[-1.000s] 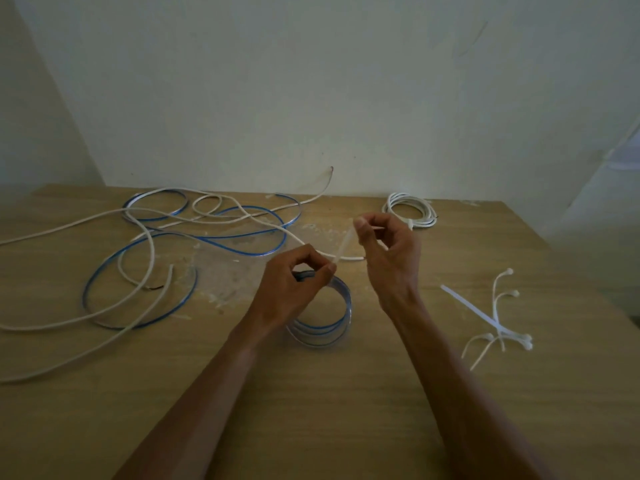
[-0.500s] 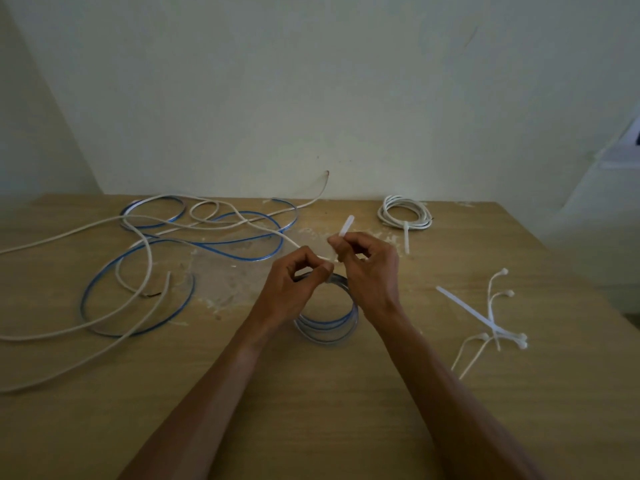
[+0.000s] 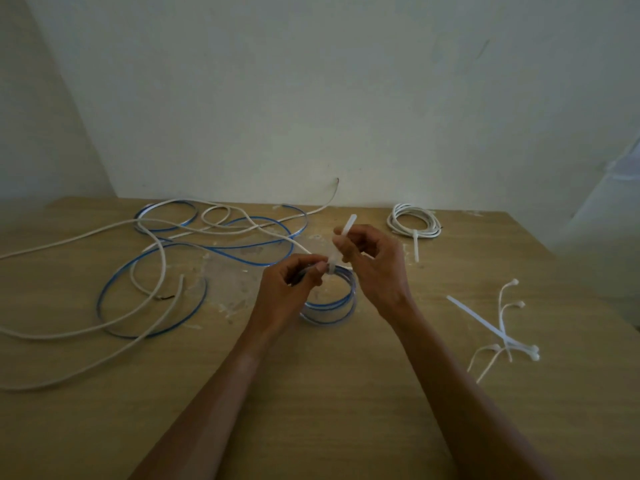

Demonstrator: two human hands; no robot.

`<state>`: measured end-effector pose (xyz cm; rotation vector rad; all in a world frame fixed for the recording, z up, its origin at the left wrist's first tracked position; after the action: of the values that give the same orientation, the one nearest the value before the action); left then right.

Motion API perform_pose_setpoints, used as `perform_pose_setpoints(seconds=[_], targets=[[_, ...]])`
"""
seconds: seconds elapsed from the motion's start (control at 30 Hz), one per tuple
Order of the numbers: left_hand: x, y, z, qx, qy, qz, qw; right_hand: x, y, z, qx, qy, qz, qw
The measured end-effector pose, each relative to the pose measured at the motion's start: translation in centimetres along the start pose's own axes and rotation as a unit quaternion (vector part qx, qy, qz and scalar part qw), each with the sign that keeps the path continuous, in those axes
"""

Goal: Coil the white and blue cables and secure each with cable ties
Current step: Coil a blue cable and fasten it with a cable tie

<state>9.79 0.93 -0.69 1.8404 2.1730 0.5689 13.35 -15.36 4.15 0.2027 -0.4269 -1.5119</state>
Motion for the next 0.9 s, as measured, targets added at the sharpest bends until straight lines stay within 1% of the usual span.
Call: perform_pose_setpoints(seconds=[0.1, 0.17, 0.2, 0.23, 0.27, 0.3, 0.33, 0.37, 0.4, 0.43, 0.5, 0.53, 0.63, 0.7, 0.73, 0.8, 0.83, 0.9], targets=[[1.6, 0.4, 0.6, -0.003, 0.005, -0.059, 0.998, 0.8, 0.0, -0.2, -0.018, 0.042, 0.007, 0.999], [2.6, 0.4, 0.6, -0.014, 0.039, -0.093, 0.995, 0.8, -0.1, -0.8, -0.062, 0.045, 0.045, 0.996], [3.0, 0.3, 0.3, -0.032, 0.079, -0.102, 0.991, 0.7, -0.2, -1.2, -0.093, 0.030, 0.064, 0.993], [3.1, 0.2, -0.1, -0.055, 0.131, -0.099, 0.985, 0.9, -0.3, -1.8, -0.123, -0.002, 0.071, 0.990], [3.1, 0.1, -0.6, -0.076, 0.177, -0.090, 0.977, 1.5, -0.3, -1.9, -0.134, -0.067, 0.055, 0.987], [3.0, 0.0, -0.8, -0.090, 0.204, -0.082, 0.971, 2.4, -0.2, -1.5, -0.118, -0.162, 0.023, 0.979], [3.0, 0.0, -0.9, -0.100, 0.213, -0.076, 0.969, 3.0, -0.2, -0.6, -0.079, -0.259, -0.005, 0.963], [3.0, 0.1, -1.1, -0.109, 0.214, -0.073, 0.968, 2.7, -0.3, 0.7, -0.032, -0.335, -0.013, 0.942], [2.9, 0.3, -1.2, -0.119, 0.215, -0.069, 0.967, 1.7, -0.5, 1.8, -0.001, -0.387, 0.010, 0.922], [2.8, 0.4, -1.3, -0.128, 0.215, -0.063, 0.966, 0.4, -0.7, 2.1, 0.004, -0.427, 0.059, 0.903], [2.8, 0.6, -1.2, -0.135, 0.212, -0.061, 0.966, -1.9, -1.5, 1.1, -0.040, -0.464, 0.171, 0.868], [2.9, 0.6, -1.0, -0.132, 0.211, -0.066, 0.966, -2.5, -1.9, 0.5, -0.063, -0.461, 0.206, 0.861], [2.9, 0.4, -0.7, -0.122, 0.185, -0.081, 0.972, -2.3, -2.0, -0.7, -0.105, -0.438, 0.256, 0.855], [3.2, 0.2, -0.8, -0.112, 0.136, -0.116, 0.978, -1.4, -1.8, -1.8, -0.146, -0.365, 0.277, 0.877], [3.8, 0.0, -0.7, -0.102, 0.116, -0.146, 0.977, -0.7, -1.5, -2.5, -0.167, -0.320, 0.273, 0.891], [4.9, -0.2, -0.5, -0.084, 0.097, -0.194, 0.973, 1.2, -1.0, -3.8, -0.211, -0.232, 0.234, 0.920], [5.3, -0.3, -0.3, -0.079, 0.099, -0.203, 0.971, 2.3, -0.8, -4.5, -0.234, -0.181, 0.204, 0.933], [5.3, -0.3, 0.6, -0.067, 0.108, -0.193, 0.973, 4.4, 0.0, -5.8, -0.270, -0.056, 0.129, 0.952]])
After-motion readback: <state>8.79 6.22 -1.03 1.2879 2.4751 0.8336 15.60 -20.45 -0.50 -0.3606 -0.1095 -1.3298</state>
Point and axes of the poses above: each hand's wrist, its own y-axis towards the middle knuckle, its own x-axis out of the back of the hand, z = x × y, the point moved 10 cm from there along y, towards the middle knuckle, and after that the axes turned 6 degrees about -x, right-handed, at the moved point
